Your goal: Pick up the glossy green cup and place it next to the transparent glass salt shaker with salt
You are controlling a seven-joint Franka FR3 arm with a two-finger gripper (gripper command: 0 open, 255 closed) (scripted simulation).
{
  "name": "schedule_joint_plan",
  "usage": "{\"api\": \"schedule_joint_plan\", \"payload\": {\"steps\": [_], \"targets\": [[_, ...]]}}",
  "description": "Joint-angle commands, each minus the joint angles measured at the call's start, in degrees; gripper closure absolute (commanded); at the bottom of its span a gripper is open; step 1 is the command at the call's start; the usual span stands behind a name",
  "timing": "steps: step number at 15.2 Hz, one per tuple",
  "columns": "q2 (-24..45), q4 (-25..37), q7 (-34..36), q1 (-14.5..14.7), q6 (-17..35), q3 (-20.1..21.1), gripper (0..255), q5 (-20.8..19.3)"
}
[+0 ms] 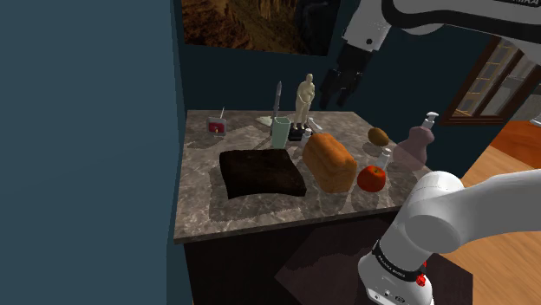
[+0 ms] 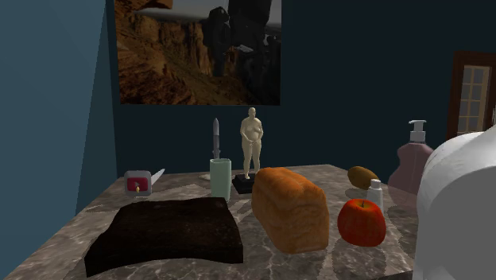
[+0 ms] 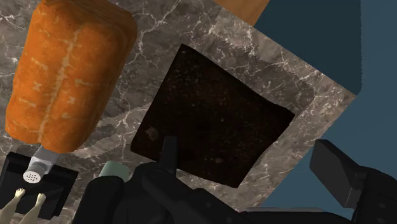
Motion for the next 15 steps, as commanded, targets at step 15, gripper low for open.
{"api": "schedule_joint_plan", "payload": {"steps": [15], "targets": [[29.1, 11.3, -10.7, -0.5, 12.2, -7.2, 0, -2.5]]}}
